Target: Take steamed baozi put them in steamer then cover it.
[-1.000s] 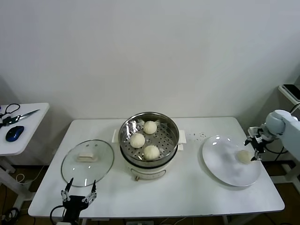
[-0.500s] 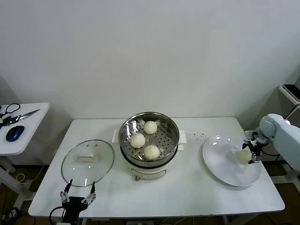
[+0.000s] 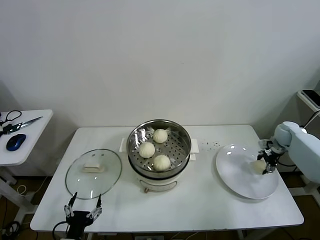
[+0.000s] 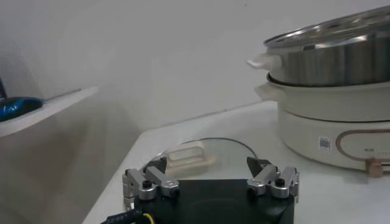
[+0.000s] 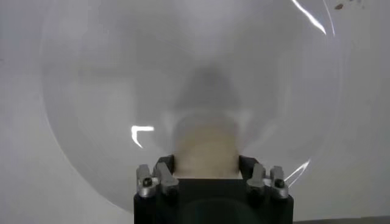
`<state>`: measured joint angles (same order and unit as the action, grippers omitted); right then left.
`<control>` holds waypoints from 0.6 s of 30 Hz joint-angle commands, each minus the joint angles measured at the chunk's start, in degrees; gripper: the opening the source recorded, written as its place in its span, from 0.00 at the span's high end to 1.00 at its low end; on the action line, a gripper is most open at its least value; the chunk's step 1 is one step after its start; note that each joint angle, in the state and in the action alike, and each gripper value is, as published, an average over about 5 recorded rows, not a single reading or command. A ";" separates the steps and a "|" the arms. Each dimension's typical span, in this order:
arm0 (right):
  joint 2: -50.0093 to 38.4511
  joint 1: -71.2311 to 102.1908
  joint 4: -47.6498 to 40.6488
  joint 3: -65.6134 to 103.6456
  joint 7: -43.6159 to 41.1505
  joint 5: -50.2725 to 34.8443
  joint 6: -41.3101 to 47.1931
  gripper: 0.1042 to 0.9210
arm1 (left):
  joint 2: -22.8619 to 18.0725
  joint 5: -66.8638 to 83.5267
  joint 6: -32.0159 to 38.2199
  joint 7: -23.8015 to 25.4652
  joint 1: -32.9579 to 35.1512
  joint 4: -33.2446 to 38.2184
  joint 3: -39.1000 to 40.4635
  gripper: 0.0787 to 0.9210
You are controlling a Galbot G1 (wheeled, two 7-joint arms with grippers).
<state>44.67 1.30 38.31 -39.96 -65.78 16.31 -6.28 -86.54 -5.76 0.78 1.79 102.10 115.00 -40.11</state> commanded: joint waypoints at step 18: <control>13.40 -53.18 18.26 -58.66 1.64 -59.64 15.91 0.29 | 1.08 0.51 0.87 0.37 0.48 1.80 2.90 0.12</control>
<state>48.49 -28.03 48.21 -70.63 -65.26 -14.20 2.88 -85.64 -5.50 1.38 2.12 102.22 116.54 -38.01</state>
